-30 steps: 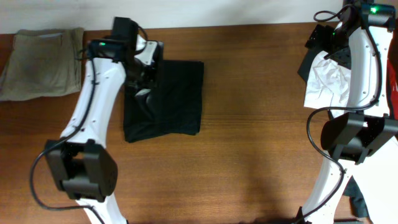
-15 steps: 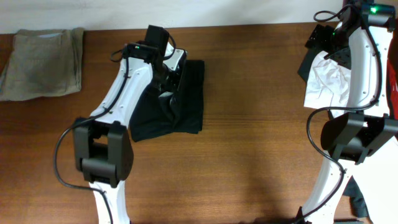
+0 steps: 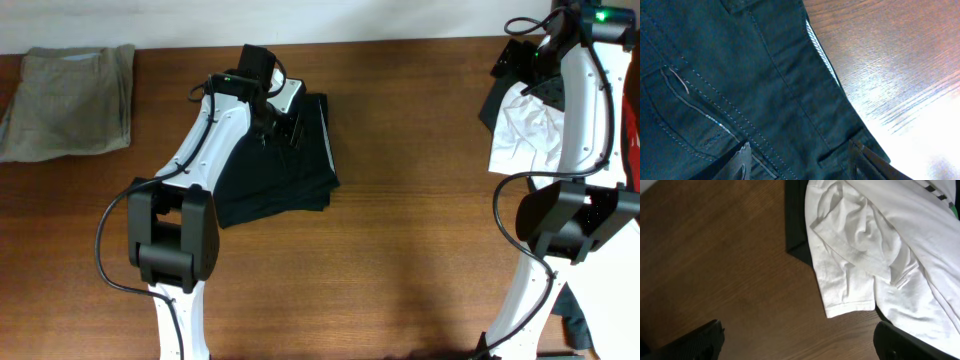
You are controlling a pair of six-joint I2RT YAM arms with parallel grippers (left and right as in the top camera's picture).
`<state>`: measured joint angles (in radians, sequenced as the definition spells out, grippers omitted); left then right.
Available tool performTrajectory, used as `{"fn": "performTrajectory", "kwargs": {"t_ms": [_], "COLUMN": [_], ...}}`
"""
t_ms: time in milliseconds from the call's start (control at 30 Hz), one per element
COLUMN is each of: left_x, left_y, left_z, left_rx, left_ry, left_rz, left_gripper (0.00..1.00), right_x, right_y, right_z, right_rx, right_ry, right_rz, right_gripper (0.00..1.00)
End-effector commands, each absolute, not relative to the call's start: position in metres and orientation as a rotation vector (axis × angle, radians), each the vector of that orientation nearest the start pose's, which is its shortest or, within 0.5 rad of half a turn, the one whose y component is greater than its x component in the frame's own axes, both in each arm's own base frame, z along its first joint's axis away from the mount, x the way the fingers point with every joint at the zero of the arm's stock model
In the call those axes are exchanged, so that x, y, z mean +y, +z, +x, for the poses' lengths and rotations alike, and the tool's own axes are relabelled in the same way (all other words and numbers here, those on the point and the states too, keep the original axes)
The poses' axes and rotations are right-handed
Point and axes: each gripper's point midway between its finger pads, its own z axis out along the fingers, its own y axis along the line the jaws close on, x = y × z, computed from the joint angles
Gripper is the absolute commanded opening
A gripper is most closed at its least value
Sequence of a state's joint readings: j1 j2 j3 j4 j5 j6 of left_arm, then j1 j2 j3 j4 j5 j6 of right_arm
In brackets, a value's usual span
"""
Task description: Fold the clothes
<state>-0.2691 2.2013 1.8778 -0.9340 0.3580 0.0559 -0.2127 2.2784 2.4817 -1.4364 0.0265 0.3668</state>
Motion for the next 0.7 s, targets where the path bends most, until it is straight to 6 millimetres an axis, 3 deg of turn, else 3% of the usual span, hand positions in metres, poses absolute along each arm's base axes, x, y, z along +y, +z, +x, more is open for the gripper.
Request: {"fn": "performTrajectory", "kwargs": {"t_ms": [0,167,300,333,400,567,667], "left_x": [-0.200,-0.183,-0.146,-0.135,-0.108,-0.040,-0.022], "left_y": [0.095,0.118,0.116,0.116,0.116,0.116,0.115], "left_z": [0.467,0.469,0.475,0.477,0.484,0.494,0.494], "left_rx": [2.741,2.742,2.778,2.783,2.783,2.776,2.778], "left_ry": [-0.616,-0.607,-0.584,-0.580,-0.566,-0.533,-0.526], "left_rz": [0.555,0.509,0.401,0.367,0.289,0.095,0.041], "left_gripper": [0.61,0.59,0.59,0.63,0.99,0.99,0.99], "right_x": [-0.111,-0.111,-0.111,-0.111,-0.111,-0.111,-0.111], "right_y": [0.198,0.198,0.198,0.198,0.198,0.198,0.198], "right_z": [0.488,0.488,0.488,0.488,0.488,0.488,0.488], "right_rx": [2.663,2.663,2.663,2.663,2.663,2.663,2.663], "right_ry": [-0.012,-0.012,-0.012,-0.012,-0.012,-0.012,-0.012], "right_rz": [0.812,0.812,0.812,0.812,0.812,0.812,0.812], "right_gripper": [0.99,0.99,0.99,0.98,0.99,0.99,0.99]}}
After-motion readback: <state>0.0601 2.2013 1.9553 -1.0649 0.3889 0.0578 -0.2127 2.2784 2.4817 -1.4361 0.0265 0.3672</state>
